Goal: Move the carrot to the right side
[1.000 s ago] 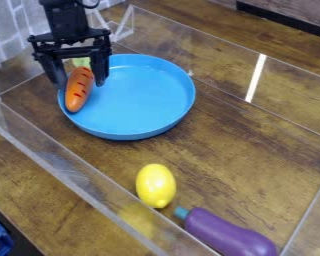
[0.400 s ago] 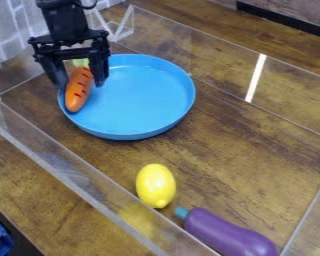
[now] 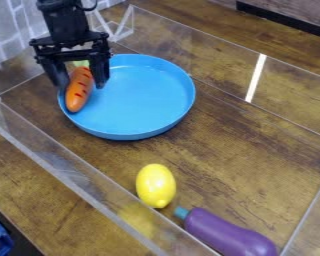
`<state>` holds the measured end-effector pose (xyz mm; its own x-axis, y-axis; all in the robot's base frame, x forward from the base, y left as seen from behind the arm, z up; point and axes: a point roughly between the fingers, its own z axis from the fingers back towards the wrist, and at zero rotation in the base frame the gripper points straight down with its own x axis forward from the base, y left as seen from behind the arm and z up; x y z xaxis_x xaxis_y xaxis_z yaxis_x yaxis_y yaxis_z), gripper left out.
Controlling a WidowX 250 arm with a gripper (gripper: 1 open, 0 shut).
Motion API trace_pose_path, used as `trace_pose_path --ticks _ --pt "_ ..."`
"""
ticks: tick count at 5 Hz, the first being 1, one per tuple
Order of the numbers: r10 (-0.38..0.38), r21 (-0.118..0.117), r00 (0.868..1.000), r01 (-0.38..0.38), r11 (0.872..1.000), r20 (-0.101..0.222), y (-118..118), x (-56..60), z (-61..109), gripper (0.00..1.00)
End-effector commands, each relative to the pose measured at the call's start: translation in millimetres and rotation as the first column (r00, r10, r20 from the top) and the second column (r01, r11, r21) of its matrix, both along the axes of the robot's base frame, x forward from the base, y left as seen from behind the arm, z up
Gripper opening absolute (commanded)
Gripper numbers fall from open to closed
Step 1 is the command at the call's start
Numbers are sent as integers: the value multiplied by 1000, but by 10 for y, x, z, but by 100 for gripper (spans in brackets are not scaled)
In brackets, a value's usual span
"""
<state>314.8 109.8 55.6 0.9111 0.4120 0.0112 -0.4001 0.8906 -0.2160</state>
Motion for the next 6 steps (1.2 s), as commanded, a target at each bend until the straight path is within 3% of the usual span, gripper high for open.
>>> trace_pose_path --ticks 1,3,6 --pt "14 28 998 -16 999 66 99 8 180 100" --pt "-4 39 996 1 999 87 130 24 180 100" --pt "2 63 996 -8 998 86 214 131 -47 100"
